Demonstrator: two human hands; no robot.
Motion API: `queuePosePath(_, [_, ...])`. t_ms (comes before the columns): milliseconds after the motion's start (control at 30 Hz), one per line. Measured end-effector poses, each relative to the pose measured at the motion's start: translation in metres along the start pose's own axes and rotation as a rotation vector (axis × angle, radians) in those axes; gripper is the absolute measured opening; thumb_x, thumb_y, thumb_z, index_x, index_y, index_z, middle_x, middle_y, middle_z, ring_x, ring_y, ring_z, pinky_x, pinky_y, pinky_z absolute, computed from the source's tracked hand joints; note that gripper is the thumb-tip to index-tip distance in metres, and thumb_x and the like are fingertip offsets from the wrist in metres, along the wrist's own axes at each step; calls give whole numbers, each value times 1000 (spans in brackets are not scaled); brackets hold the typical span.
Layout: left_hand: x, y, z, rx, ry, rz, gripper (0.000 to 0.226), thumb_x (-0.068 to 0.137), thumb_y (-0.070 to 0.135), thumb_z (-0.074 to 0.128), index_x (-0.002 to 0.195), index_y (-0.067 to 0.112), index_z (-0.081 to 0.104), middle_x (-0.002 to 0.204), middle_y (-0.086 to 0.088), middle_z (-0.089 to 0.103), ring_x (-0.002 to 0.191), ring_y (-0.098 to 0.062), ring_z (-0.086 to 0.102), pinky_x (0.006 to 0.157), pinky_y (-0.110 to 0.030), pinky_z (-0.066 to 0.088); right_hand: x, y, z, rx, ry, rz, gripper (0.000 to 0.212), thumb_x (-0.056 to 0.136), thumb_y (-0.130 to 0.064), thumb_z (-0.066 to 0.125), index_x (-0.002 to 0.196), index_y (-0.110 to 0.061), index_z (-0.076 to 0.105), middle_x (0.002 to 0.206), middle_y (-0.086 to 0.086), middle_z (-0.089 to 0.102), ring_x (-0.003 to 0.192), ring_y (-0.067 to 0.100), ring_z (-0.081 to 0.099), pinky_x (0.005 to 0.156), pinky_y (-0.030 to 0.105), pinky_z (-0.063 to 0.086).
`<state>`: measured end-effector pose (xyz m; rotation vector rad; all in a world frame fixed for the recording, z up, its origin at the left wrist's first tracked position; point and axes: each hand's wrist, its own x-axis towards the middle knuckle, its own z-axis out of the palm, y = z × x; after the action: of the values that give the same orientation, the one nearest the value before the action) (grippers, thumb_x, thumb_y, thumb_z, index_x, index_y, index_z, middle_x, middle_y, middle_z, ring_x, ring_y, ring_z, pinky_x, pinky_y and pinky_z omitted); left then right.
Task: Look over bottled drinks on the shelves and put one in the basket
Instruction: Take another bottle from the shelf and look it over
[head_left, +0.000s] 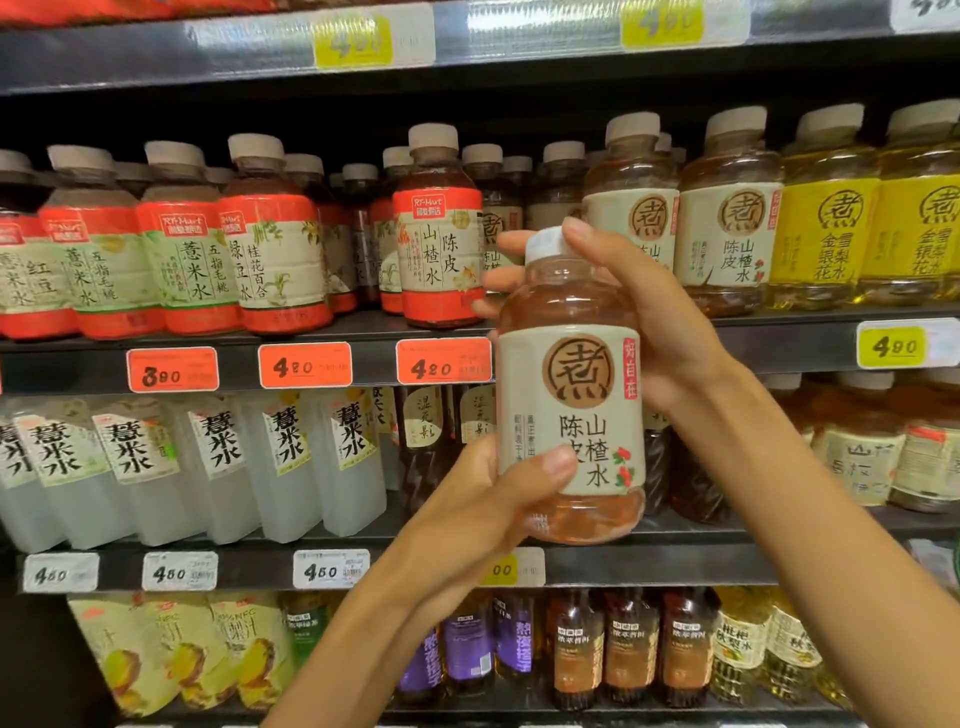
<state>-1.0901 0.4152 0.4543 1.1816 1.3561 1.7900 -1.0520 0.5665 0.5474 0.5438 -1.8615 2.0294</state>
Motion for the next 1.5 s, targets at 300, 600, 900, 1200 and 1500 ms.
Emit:
queuePosePath(300, [3,-2,0,30,152,64,67,76,41,72,134,20,47,125,1,66,117,-15,61,93,-25,51,-5,0,-1,-164,269,-113,22,90,-35,61,97,-14,65,87,1,74,82,17,70,74,26,57])
queuePosePath(600, [5,-9,0,-331,14,42,69,71,54,77,129,21,61,135,-10,59,124,-25,56,106,-41,43,-7,-1,-4,-52,175,-12,32,94,-37,50,106,-13,68,106,6,72,100,20,67,94,37,50])
queuePosePath(900, [2,-19,11,-235,70,106,70,83,59,61,141,22,47,139,-10,55,131,-28,49,113,-51,31,-10,8,-1,18,190,-65,31,93,-36,54,87,-13,73,84,6,72,81,21,67,81,35,54])
queuePosePath(1200, [-6,-3,11,-338,-16,-26,58,79,58,67,124,22,63,122,-16,66,109,-33,65,92,-45,53,-16,10,-2,66,246,129,47,77,-43,64,110,-10,60,107,19,58,97,28,58,88,36,50])
queuePosePath(1500, [-12,20,19,-792,-202,-191,87,73,57,65,136,-1,48,113,-33,63,94,-42,68,82,-50,56,-17,17,6,344,269,183,20,91,-28,57,101,-13,50,82,4,57,83,17,55,92,35,43])
